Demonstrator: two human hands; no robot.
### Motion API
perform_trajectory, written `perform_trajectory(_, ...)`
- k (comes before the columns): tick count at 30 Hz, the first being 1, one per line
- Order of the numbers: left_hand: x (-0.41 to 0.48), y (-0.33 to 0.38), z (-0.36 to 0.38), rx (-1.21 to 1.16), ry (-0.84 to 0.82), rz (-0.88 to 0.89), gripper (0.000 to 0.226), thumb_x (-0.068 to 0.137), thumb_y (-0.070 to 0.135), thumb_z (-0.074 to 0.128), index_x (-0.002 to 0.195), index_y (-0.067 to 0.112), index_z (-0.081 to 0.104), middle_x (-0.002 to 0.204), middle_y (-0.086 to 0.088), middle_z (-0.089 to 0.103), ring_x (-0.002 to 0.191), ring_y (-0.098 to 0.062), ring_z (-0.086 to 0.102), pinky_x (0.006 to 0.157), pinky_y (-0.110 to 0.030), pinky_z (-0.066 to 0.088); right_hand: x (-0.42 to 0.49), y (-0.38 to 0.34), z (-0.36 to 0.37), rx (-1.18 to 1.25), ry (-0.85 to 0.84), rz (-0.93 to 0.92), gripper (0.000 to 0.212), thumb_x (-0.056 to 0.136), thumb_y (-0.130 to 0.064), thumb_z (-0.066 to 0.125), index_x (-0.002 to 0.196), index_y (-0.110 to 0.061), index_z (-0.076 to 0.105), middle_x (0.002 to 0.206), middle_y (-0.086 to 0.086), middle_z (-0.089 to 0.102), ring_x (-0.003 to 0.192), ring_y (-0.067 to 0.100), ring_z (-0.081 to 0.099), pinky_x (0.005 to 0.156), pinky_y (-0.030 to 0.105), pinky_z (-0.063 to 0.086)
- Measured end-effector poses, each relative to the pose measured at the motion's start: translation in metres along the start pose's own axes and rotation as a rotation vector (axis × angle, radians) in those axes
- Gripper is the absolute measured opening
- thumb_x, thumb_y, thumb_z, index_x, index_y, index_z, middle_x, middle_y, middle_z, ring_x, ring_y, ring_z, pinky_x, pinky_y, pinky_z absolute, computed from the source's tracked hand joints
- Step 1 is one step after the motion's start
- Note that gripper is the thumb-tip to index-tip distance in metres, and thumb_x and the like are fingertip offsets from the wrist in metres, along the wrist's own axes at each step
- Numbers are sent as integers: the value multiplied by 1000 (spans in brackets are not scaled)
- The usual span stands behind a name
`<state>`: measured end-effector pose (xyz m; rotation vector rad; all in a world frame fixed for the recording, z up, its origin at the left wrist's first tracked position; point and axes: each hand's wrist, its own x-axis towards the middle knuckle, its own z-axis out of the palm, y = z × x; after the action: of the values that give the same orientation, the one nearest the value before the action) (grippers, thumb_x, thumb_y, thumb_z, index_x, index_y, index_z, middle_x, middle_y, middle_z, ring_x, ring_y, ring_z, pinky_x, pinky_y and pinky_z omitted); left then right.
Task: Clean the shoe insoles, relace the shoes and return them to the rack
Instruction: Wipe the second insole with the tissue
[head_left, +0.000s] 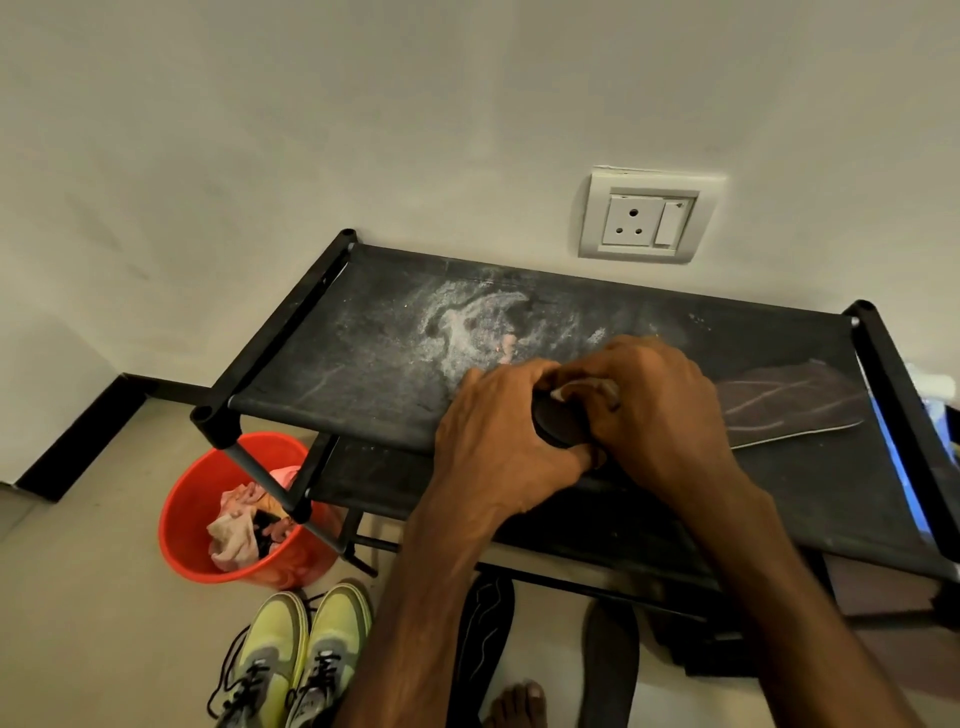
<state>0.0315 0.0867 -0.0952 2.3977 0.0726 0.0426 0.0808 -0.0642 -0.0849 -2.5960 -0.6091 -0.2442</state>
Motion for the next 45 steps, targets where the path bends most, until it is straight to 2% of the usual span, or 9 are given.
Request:
perform_trajectory(8,-1,0,-1,11,4,-4,93,61,58,88,143,37,49,126,25,59,123,-7,44,98,-30,45,2,10,-32,212,-462,-12,27,85,-31,79,94,-56,75,94,-23,75,89,1,70,83,38,59)
perform_trajectory(10,-1,0,0,15,5,-3,92,62,58,88,143,37,49,126,24,59,123,-8,43,98,-31,45,1,10,-30,183,-420,0,24,83,-36,79,94,-57,75,93,-24,75,87,1,70,82,39,60)
perform_trajectory(16,-2,0,-1,3,12,0,67,63,51,82,125,40,59,111,20,65,112,-12,52,92,-37,52,1,-6,6,32,32,126,19,88,-33,72,103,-41,78,101,-4,75,92,25,70,76,44,58)
perform_trajectory(20,-1,-1,-1,3,13,-10,67,63,51,82,124,40,57,110,20,64,112,-10,52,90,-35,52,3,-5,5,34,-67,53,19,92,-26,70,106,-34,79,100,0,71,91,26,67,75,44,56)
perform_trajectory(25,-2,2,-2,10,1,0,81,68,50,87,140,36,50,123,22,58,118,-6,41,87,-26,35,2,3,-6,206,-226,-54,27,88,-18,76,102,-41,80,96,-16,74,85,6,68,76,42,59)
perform_trajectory(30,-1,2,-2,33,1,2,88,64,59,86,142,37,50,127,21,60,121,-8,42,91,-27,40,6,8,-23,215,-420,-13,16,88,-37,74,94,-51,77,97,-24,74,88,1,69,82,39,59)
perform_trajectory(33,0,0,-3,66,-17,15,88,67,63,83,143,37,48,130,20,57,121,-8,40,96,-30,43,5,12,-24,-7,-174,79,14,92,-35,69,99,-44,77,103,-14,75,93,12,67,81,44,58)
perform_trajectory(36,0,-2,-3,85,-27,27,84,70,65,79,143,39,47,132,21,55,124,-8,39,98,-30,41,3,20,-27,83,49,179,11,95,-31,69,100,-37,77,102,-7,75,95,16,67,83,48,58)
perform_trajectory(45,1,-6,-7,31,-101,33,74,78,53,79,144,41,46,135,19,52,128,-11,38,105,-35,41,4,17,-20,236,-52,126,15,92,-23,75,102,-32,80,101,-6,76,89,7,66,82,32,58)
